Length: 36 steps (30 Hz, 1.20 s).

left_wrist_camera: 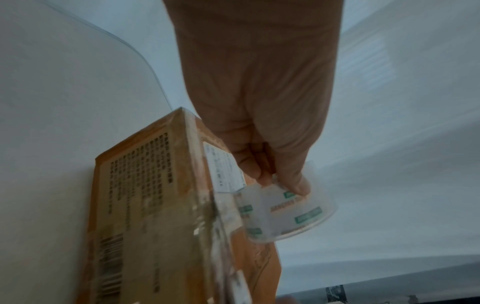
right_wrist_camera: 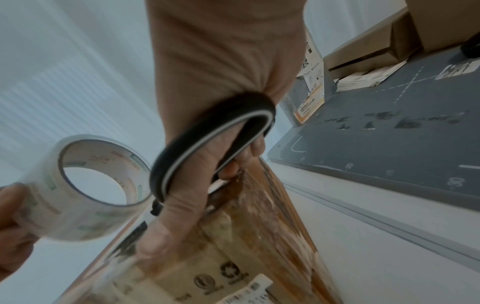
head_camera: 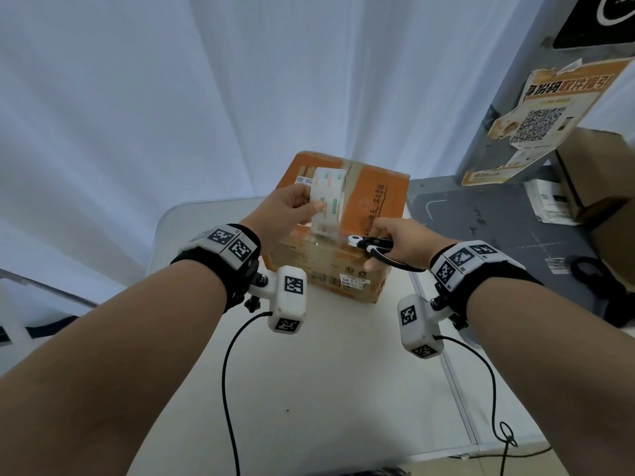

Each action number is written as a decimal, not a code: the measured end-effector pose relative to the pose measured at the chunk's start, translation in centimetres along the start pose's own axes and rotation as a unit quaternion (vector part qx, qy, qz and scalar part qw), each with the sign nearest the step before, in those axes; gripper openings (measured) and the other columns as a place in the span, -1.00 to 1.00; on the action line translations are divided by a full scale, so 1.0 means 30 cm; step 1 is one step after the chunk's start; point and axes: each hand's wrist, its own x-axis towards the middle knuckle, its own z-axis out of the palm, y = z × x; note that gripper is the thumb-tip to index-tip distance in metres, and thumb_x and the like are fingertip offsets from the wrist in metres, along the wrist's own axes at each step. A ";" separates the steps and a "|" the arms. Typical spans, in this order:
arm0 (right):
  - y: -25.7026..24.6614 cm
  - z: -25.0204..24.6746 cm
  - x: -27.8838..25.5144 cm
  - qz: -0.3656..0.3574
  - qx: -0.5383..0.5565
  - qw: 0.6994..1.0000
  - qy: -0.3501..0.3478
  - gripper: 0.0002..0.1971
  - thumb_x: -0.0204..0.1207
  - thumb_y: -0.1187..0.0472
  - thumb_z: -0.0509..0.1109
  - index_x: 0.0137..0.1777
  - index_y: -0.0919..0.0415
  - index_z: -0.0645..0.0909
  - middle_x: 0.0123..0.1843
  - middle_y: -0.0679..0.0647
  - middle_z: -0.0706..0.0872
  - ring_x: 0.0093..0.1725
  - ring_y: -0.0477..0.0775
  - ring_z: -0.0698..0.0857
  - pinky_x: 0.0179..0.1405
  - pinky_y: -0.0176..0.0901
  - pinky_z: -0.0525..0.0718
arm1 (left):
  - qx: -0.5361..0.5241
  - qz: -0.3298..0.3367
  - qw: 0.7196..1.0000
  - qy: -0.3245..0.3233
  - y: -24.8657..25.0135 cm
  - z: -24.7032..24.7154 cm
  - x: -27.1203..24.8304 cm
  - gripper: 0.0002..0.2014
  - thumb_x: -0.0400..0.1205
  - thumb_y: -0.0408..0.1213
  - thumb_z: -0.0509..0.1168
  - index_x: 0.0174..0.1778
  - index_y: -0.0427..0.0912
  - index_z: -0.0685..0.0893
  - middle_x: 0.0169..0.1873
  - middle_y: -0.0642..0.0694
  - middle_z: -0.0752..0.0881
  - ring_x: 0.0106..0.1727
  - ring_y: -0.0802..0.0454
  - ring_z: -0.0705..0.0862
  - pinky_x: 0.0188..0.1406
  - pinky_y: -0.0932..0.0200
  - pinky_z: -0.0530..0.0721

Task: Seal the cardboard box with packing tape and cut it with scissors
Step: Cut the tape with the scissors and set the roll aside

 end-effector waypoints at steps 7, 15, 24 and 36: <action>0.016 0.029 0.002 -0.001 -0.012 1.000 0.011 -0.59 0.24 -0.05 0.62 -0.03 0.06 0.52 -0.11 0.02 0.70 -0.10 0.10 0.66 -0.07 -0.04 0.67 | -0.006 0.031 0.999 0.008 0.052 -0.020 0.017 -0.96 0.67 -0.34 0.27 -0.03 -0.16 0.62 -0.08 -0.07 0.71 -0.17 0.07 0.55 -0.11 0.32 0.58; 0.034 0.003 -0.034 -0.021 -0.010 1.000 -0.009 -0.42 0.20 -0.12 0.62 0.16 0.04 0.51 0.02 0.00 0.71 0.01 0.06 0.68 0.09 -0.05 0.67 | 0.080 0.068 0.991 0.080 0.044 0.001 0.003 -0.95 0.67 -0.28 0.27 0.00 -0.08 0.62 -0.21 0.09 0.65 -0.29 0.13 0.55 -0.20 0.31 0.57; 0.077 -0.048 -0.072 -0.030 -0.067 0.997 -0.009 -0.41 0.26 -0.10 0.58 0.28 0.02 0.53 0.08 -0.04 0.70 0.06 0.01 0.67 0.12 -0.10 0.66 | 0.197 -0.019 0.979 0.040 -0.081 0.065 -0.030 -0.46 0.77 -0.20 -0.04 0.64 0.01 -0.10 0.57 -0.26 0.28 0.48 -0.26 0.43 0.45 -0.20 0.44; 0.133 -0.045 -0.072 -0.033 -0.038 0.998 0.047 -0.65 0.40 0.17 0.48 0.19 0.04 0.58 0.07 0.03 0.76 0.03 0.05 0.71 0.12 -0.05 0.68 | 0.295 -0.069 0.951 0.057 -0.074 0.088 -0.030 -0.64 0.77 -0.23 -0.03 0.49 -0.19 0.19 0.30 -0.37 0.52 0.05 -0.31 0.63 0.04 -0.17 0.63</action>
